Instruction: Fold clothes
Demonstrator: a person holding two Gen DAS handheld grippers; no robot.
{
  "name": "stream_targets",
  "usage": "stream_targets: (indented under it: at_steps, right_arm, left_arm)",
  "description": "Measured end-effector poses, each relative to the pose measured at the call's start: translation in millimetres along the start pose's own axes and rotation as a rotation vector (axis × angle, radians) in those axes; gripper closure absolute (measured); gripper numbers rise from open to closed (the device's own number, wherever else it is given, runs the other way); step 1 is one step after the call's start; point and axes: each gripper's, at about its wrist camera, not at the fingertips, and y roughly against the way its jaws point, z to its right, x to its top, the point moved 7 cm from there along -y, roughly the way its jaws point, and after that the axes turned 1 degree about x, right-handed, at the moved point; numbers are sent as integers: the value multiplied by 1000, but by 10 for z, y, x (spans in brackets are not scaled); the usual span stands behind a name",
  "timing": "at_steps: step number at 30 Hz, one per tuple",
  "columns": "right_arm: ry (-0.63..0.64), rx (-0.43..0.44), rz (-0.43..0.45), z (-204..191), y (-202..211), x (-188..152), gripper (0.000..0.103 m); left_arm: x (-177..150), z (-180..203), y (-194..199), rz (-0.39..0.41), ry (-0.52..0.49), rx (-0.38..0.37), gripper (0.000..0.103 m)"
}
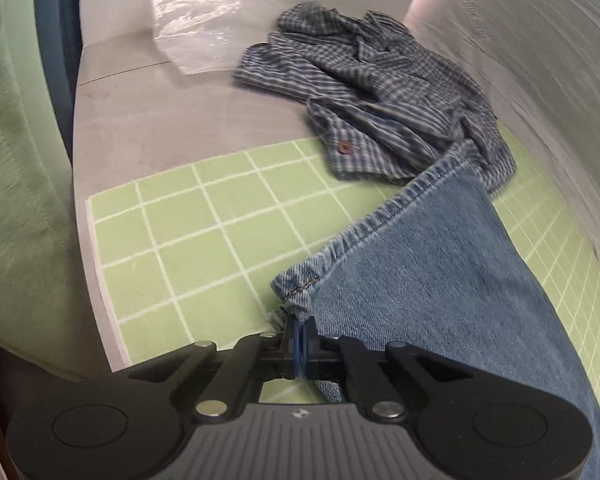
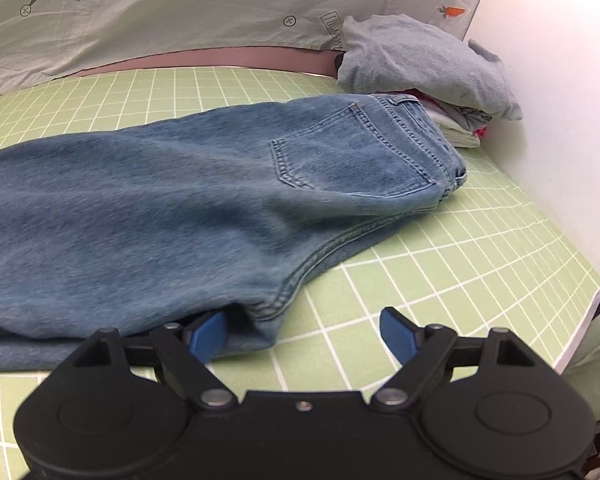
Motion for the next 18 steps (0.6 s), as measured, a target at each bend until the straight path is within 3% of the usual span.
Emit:
stream_targets:
  at_steps: [5, 9, 15, 18]
  right_arm:
    - [-15, 1, -11, 41, 6, -31, 19]
    - [-15, -3, -8, 98, 19, -30, 19]
    - [-10, 31, 2, 187, 8, -20, 17]
    - [-4, 67, 8, 212, 10, -7, 17]
  left_arm:
    - [-12, 46, 42, 18, -10, -9, 101]
    - [52, 157, 205, 73, -73, -45, 101]
    - [128, 688, 612, 218, -241, -106, 101]
    - [49, 1068, 831, 266, -315, -182, 101]
